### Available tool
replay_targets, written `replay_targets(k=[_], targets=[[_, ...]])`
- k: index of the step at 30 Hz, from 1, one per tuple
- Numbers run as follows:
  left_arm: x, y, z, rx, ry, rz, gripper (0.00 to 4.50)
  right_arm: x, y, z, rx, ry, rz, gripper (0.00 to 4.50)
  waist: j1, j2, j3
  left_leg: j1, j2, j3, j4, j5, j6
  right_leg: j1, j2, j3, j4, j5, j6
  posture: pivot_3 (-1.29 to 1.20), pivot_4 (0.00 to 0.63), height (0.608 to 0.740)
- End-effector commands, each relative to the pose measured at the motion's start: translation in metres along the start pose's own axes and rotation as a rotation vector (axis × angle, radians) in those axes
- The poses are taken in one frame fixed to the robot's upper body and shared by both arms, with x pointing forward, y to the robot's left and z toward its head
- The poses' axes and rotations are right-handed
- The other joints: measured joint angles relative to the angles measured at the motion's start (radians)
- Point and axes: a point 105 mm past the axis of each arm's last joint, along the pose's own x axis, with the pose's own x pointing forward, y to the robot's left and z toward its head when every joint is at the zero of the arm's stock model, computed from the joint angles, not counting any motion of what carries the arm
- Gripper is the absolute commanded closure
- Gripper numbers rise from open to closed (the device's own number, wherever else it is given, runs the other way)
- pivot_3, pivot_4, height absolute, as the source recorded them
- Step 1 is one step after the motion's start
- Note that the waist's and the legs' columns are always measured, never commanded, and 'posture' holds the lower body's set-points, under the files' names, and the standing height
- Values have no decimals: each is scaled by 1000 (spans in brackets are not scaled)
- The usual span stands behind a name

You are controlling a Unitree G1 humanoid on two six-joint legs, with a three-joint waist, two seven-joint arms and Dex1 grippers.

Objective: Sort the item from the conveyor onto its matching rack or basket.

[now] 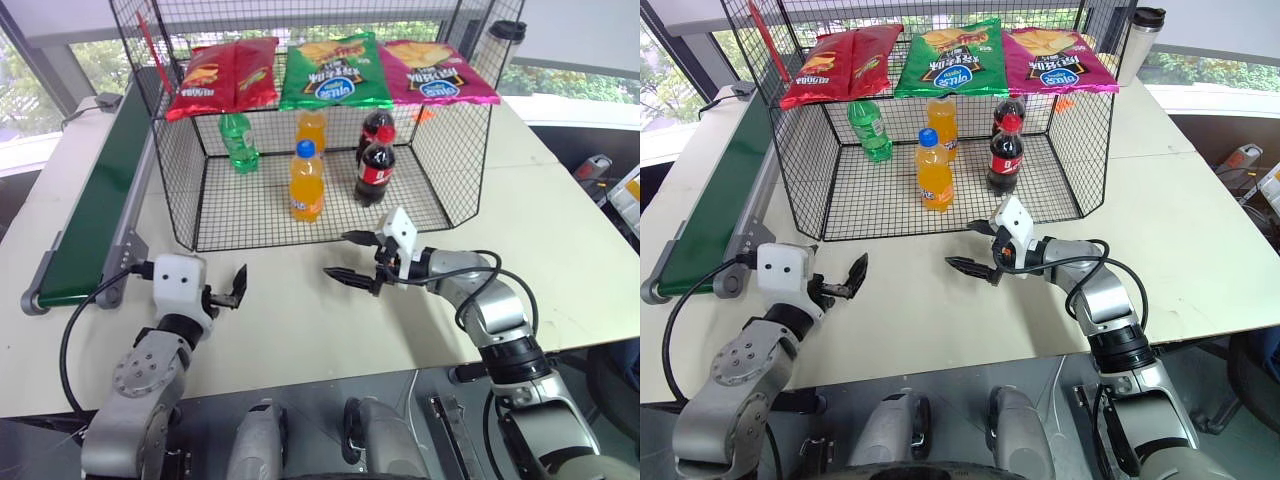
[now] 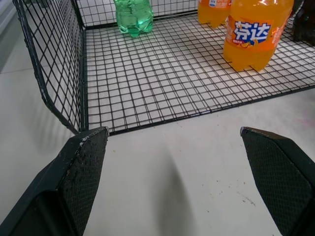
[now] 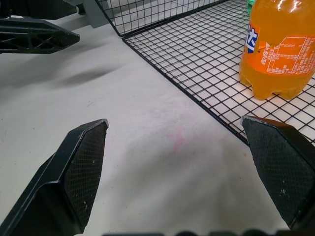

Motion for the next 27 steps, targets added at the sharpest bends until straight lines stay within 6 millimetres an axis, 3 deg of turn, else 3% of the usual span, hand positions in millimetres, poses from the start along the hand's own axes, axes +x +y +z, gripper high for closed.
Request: replay_targets(k=[1, 27], targets=[[-1, -4, 11, 3, -56, -17, 49, 1, 3, 18, -51, -46, 14, 0, 0, 0, 0, 0, 0, 0, 0, 0, 0, 0, 0, 0, 0, 0, 0, 0, 150, 740], [-2, -3, 7, 20, -28, -16, 49, 0, 6, 17, -51, -40, 26, 0, 0, 0, 0, 0, 0, 0, 0, 0, 0, 0, 0, 0, 0, 0, 0, 0, 150, 740]])
